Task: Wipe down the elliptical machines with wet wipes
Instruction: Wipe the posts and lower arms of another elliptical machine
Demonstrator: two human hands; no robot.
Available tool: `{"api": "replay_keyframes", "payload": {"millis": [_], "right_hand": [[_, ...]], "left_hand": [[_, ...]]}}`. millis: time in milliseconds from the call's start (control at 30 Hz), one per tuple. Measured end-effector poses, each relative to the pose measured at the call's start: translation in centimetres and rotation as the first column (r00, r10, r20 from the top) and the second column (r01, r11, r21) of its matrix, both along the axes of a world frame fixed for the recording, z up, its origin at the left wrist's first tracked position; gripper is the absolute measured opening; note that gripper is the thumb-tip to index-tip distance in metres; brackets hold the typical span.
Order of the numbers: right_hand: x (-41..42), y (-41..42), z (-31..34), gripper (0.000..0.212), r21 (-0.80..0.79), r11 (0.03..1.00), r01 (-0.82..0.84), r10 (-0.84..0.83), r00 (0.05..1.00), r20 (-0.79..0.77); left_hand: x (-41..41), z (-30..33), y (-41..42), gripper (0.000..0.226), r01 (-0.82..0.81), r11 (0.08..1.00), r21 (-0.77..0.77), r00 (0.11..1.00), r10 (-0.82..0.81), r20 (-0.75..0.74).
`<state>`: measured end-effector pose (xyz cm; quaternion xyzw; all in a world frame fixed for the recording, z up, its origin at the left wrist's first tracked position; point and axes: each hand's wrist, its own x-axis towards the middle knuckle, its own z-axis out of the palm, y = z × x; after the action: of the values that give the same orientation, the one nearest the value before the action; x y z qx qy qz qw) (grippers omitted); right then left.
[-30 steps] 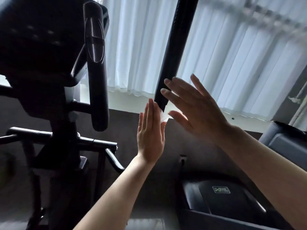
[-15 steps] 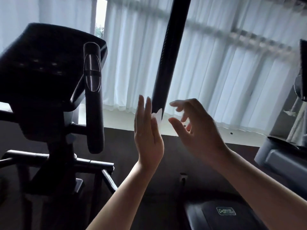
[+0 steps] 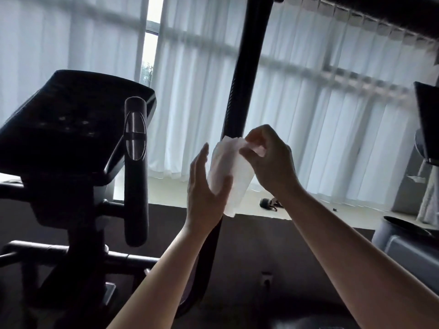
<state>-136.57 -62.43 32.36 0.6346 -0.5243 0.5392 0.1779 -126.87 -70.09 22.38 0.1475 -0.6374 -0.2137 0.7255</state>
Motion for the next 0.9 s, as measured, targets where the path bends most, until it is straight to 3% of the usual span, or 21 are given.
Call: {"api": "replay_keyframes", "payload": {"millis": [100, 167, 233, 267, 300, 333, 400, 467, 567, 633, 767, 900], "right_hand": [[-0.2, -0.3, 0.4, 0.023, -0.111, 0.986, 0.124, -0.142, 0.975, -0.170], [0.3, -0.1, 0.5, 0.024, -0.273, 0.934, 0.229, -0.301, 0.917, -0.262], [0.5, -0.1, 0.0, 0.016, -0.398, 0.897, 0.193, -0.346, 0.868, -0.357], [0.5, -0.3, -0.6, 0.010, -0.366, 0.925, 0.105, -0.277, 0.844, -0.459], [0.6, -0.5, -1.4, 0.012, -0.319, 0.948, 0.016, -0.213, 0.777, -0.593], [0.3, -0.9, -2.5, 0.018, -0.295, 0.955, -0.024, -0.214, 0.634, -0.743], [-1.2, -1.7, -3.7, 0.031, -0.197, 0.980, -0.028, -0.167, 0.417, -0.894], [-2.7, -1.9, -3.4, 0.045, -0.111, 0.993, 0.042, -0.118, 0.306, -0.945], [-3.5, -2.4, -2.0, 0.052, -0.154, 0.985, 0.080, -0.160, 0.080, -0.984], [-3.5, -3.4, -0.7, 0.047, -0.192, 0.981, -0.027, -0.192, -0.010, -0.981], [-3.0, -3.9, 4.0, 0.027, -0.211, 0.959, -0.188, -0.256, -0.264, -0.930], [-2.0, -3.5, 10.5, 0.036, -0.320, 0.945, -0.073, -0.328, -0.275, -0.904]], "left_hand": [[0.4, -0.6, 0.1, 0.060, -0.042, 0.996, 0.080, 0.995, 0.049, -0.082], [0.4, -0.5, 0.4, 0.058, -0.044, 0.993, 0.109, 0.995, 0.054, -0.089], [0.4, -0.2, 0.5, 0.060, -0.051, 0.990, 0.135, 0.995, 0.063, -0.082], [0.3, -0.2, 0.5, 0.063, -0.063, 0.986, 0.151, 0.994, 0.076, -0.081], [0.4, -0.1, 0.6, 0.068, -0.080, 0.983, 0.167, 0.993, 0.094, -0.077], [0.7, -0.2, 0.7, 0.073, -0.100, 0.981, 0.166, 0.991, 0.113, -0.066], [1.9, -0.7, 1.0, 0.072, -0.186, 0.978, 0.090, 0.982, 0.188, -0.015], [3.7, -1.9, 1.7, 0.056, -0.372, 0.925, -0.082, 0.927, 0.374, 0.011], [6.9, -2.6, 2.5, 0.049, -0.696, 0.627, -0.349, 0.669, 0.743, 0.002], [8.9, -1.6, 1.3, 0.048, -0.758, 0.485, -0.435, 0.517, 0.854, 0.051], [11.0, 1.0, -1.9, 0.070, -0.722, 0.484, -0.494, 0.389, 0.875, 0.289], [10.9, 1.0, -2.9, 0.073, -0.739, 0.469, -0.484, 0.408, 0.883, 0.231]]}}
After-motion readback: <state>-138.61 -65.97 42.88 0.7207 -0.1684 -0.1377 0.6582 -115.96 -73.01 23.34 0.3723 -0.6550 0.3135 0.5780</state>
